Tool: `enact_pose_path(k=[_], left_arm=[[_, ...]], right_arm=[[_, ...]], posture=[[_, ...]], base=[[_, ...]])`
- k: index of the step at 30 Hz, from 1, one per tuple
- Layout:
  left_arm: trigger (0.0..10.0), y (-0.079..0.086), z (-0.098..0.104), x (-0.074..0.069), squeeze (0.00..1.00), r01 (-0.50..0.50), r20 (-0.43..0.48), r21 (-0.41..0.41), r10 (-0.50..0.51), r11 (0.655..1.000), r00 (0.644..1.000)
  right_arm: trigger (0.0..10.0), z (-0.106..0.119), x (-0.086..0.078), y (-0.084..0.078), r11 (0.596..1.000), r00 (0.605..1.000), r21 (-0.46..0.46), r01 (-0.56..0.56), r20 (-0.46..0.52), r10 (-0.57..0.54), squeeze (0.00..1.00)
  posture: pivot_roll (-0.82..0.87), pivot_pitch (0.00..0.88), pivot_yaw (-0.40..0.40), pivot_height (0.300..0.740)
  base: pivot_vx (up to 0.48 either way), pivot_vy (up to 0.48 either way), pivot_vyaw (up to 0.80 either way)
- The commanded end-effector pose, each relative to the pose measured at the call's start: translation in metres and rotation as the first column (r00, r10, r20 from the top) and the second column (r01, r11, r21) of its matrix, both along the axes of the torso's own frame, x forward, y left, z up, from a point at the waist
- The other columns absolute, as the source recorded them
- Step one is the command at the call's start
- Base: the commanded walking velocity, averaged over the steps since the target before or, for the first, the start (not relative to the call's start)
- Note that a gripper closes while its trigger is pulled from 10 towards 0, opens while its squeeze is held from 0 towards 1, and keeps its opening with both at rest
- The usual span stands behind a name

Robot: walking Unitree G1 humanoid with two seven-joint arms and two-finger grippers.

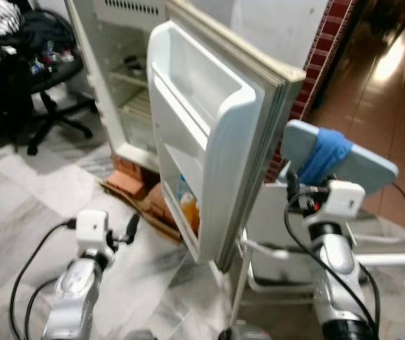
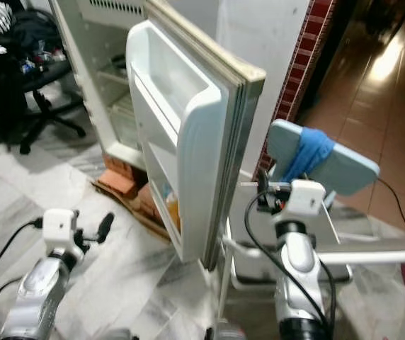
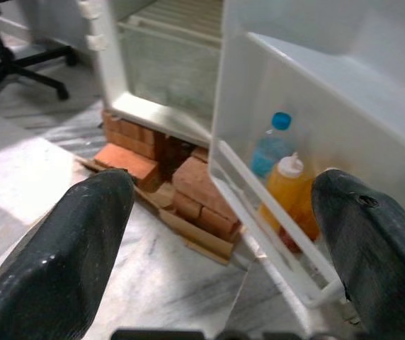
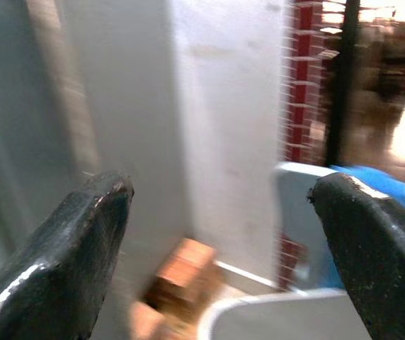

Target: Restocking fridge

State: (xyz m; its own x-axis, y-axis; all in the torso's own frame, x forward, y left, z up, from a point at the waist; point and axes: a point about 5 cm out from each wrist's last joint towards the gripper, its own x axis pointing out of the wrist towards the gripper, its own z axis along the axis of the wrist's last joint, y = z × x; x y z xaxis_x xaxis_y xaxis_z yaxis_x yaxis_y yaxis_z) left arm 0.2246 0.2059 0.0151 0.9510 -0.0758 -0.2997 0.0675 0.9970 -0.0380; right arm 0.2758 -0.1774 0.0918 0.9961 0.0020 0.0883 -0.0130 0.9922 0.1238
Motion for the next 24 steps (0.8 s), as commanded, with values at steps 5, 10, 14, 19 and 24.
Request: enact_pose_path(k=[5,10,14,19,24], left_arm=[[10.0,-0.001,0.002,0.009,0.00,0.029,0.002,0.005,-0.029,1.000,1.000],[10.0,-0.003,0.004,0.014,0.00,0.038,0.018,0.023,-0.039,0.999,0.999],[10.0,-0.001,0.006,0.014,0.00,0.028,0.027,0.033,-0.029,0.999,0.999],[10.0,0.004,0.002,0.009,0.00,0.012,0.014,0.032,-0.012,0.999,1.000],[10.0,-0.003,0.001,0.010,0.00,0.040,0.013,0.026,-0.041,0.999,0.999]], right_arm=[[10.0,0.026,0.040,0.053,0.967,0.970,0.090,-0.240,0.066,0.235,0.00],[10.0,0.068,0.040,0.118,0.754,0.785,0.222,-0.619,0.220,0.579,0.00],[10.0,0.085,0.017,0.132,0.539,0.597,0.257,-0.802,0.321,0.735,0.00],[10.0,0.059,-0.012,0.111,0.430,0.504,0.304,-0.850,0.238,0.830,0.00],[10.0,0.010,0.001,0.067,0.754,0.774,0.226,-0.617,0.000,0.634,0.00]], posture=[[0.00,0.000,-0.010,0.740],[0.02,0.000,-0.031,0.740],[0.03,0.000,-0.039,0.740],[0.02,0.000,-0.043,0.740],[0.00,0.000,-0.030,0.740]], base=[[0.000,0.000,0.00],[0.000,0.000,0.00],[0.000,0.000,0.00],[0.000,0.000,0.00],[0.000,0.000,0.00]])
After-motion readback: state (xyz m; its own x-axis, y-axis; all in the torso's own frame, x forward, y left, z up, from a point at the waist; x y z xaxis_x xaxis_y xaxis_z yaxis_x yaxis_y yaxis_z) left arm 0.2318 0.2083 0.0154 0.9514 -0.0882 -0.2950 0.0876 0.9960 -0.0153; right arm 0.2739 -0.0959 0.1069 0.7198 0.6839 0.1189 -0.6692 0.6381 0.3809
